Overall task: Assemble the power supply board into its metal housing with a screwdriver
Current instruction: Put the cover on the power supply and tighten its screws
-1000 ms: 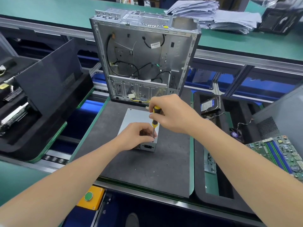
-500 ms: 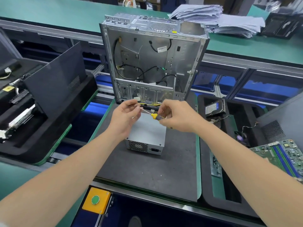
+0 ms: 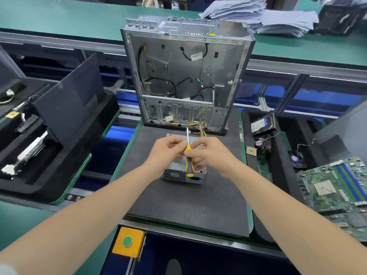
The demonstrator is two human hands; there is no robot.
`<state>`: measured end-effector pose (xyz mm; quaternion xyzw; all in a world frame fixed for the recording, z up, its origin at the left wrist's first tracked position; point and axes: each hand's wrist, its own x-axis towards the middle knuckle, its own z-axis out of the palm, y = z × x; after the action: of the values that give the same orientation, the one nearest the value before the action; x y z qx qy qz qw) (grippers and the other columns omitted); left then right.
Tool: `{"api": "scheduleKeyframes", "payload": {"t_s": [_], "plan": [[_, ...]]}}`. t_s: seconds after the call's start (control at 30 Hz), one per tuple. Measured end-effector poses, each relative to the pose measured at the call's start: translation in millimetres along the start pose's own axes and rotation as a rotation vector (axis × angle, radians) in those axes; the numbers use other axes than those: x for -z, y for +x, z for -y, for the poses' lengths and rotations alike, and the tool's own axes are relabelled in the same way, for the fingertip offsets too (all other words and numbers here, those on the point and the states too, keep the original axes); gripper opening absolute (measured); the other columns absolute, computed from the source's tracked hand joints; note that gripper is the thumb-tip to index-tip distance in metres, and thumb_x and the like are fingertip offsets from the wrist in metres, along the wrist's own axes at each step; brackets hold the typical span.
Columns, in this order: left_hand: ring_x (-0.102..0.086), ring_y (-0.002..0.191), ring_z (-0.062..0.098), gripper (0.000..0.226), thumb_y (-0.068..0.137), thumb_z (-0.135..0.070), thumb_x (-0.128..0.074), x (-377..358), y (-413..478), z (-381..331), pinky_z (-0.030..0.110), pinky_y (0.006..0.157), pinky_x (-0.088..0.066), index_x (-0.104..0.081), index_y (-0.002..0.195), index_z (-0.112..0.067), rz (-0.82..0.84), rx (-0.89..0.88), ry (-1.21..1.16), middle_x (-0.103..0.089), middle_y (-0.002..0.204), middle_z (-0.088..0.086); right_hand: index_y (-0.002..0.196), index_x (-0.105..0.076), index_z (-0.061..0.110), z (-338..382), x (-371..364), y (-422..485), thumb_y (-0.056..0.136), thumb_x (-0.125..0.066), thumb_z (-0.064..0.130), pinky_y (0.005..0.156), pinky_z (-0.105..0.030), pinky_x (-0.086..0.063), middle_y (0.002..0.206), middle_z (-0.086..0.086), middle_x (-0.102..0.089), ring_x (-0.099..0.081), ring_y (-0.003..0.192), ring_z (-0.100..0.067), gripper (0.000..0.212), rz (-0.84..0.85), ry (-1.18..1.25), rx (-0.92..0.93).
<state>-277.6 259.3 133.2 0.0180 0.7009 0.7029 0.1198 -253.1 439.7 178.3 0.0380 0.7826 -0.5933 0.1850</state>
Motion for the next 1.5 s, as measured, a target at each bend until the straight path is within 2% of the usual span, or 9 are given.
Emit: {"api": "scheduleKeyframes", "payload": {"t_s": [0.2, 0.3, 0.43, 0.53, 0.63, 0.73, 1.07, 1.37, 1.5], "plan": [[-0.075, 0.095, 0.03, 0.014, 0.1, -0.027, -0.065, 12.9, -45.0, 2.2, 0.039, 0.078, -0.062, -0.078, 0.105, -0.025, -0.111, -0.015, 0.076, -0.075, 0.106, 0.011, 0.112, -0.064, -0.01, 1.7, -28.8, -3.2, 0.087, -0.085, 0.012, 0.065, -0.038, -0.063, 0.103, -0.031, -0.073, -0.073, 0.071, -0.033, 0.04, 0.021, 0.216, -0.009], [-0.075, 0.101, 0.019, 0.02, 0.095, -0.032, -0.065, 30.7, -84.1, 9.6, 0.04, 0.087, -0.061, -0.076, 0.112, -0.035, -0.213, -0.012, 0.133, -0.076, 0.109, -0.002, 0.114, -0.062, -0.004, 1.0, -60.5, -7.5, 0.085, -0.085, 0.007, 0.066, -0.04, -0.063, 0.099, -0.028, -0.076, -0.076, 0.075, -0.036, 0.04, 0.095, 0.244, -0.029], [-0.073, 0.101, 0.023, 0.021, 0.095, -0.015, -0.066, 64.9, -144.8, 22.9, 0.044, 0.09, -0.06, -0.076, 0.111, -0.025, -0.417, 0.034, 0.142, -0.075, 0.107, 0.005, 0.119, -0.058, -0.003, -2.8, -124.8, -15.8, 0.088, -0.081, 0.005, 0.068, -0.044, -0.065, 0.09, -0.024, -0.077, -0.076, 0.073, -0.035, 0.039, 0.241, 0.237, -0.057], [-0.07, 0.082, 0.016, 0.021, 0.092, -0.005, -0.068, 91.6, -195.0, 35.7, 0.033, 0.078, -0.056, -0.075, 0.106, -0.02, -0.574, 0.077, 0.209, -0.075, 0.091, -0.001, 0.122, -0.058, -0.003, -7.2, -184.1, -26.6, 0.094, -0.076, 0.008, 0.066, -0.042, -0.065, 0.09, -0.02, -0.077, -0.077, 0.071, -0.032, 0.036, 0.349, 0.215, -0.084], [-0.056, 0.05, 0.004, 0.016, 0.09, -0.012, -0.071, 119.8, -241.9, 51.0, 0.015, 0.055, -0.042, -0.074, 0.103, -0.02, -0.696, 0.153, 0.303, -0.067, 0.066, -0.015, 0.12, -0.057, -0.004, -16.2, -245.7, -40.3, 0.097, -0.073, 0.012, 0.083, -0.055, -0.064, 0.102, -0.025, -0.077, -0.078, 0.086, -0.042, 0.032, 0.471, 0.203, -0.151], [-0.056, 0.052, -0.002, 0.014, 0.088, -0.022, -0.074, 149.7, -280.5, 73.6, 0.018, 0.058, -0.044, -0.076, 0.1, -0.029, -0.769, 0.251, 0.408, -0.07, 0.07, -0.016, 0.117, -0.061, -0.003, -33.2, -301.9, -50.5, 0.095, -0.073, 0.014, 0.085, -0.055, -0.064, 0.102, -0.021, -0.078, -0.078, 0.087, -0.039, 0.03, 0.541, 0.169, -0.237], [-0.061, 0.069, -0.004, 0.014, 0.085, -0.022, -0.082, 226.0, -364.6, 167.1, 0.003, 0.063, -0.042, -0.076, 0.097, -0.021, -0.795, 0.476, 0.5, -0.07, 0.081, -0.01, 0.085, -0.07, 0.004, -102.6, -444.5, -73.7, 0.088, -0.073, 0.013, 0.063, -0.036, -0.063, 0.067, -0.008, -0.071, -0.069, 0.059, -0.02, 0.01, 0.488, -0.018, -0.515], [-0.062, 0.081, 0.012, 0.013, 0.087, -0.014, -0.071, 266.9, -372.2, 200.5, 0.031, 0.08, -0.055, -0.073, 0.098, -0.021, -0.659, 0.55, 0.644, -0.067, 0.095, -0.004, 0.075, -0.066, 0.009, -127.5, -494.2, -70.2, 0.083, -0.077, 0.017, 0.06, -0.033, -0.061, 0.072, -0.009, -0.076, -0.071, 0.063, -0.024, 0.015, 0.374, -0.17, -0.528], [-0.065, 0.092, 0.015, 0.011, 0.088, -0.019, -0.066, 273.8, -365.5, 201.1, 0.033, 0.08, -0.056, -0.071, 0.096, -0.025, -0.614, 0.598, 0.698, -0.065, 0.095, -0.007, 0.088, -0.073, 0.003, -131.1, -492.3, -67.0, 0.081, -0.084, 0.02, 0.061, -0.036, -0.064, 0.076, -0.011, -0.079, -0.074, 0.06, -0.02, 0.021, 0.357, -0.236, -0.465]]}}
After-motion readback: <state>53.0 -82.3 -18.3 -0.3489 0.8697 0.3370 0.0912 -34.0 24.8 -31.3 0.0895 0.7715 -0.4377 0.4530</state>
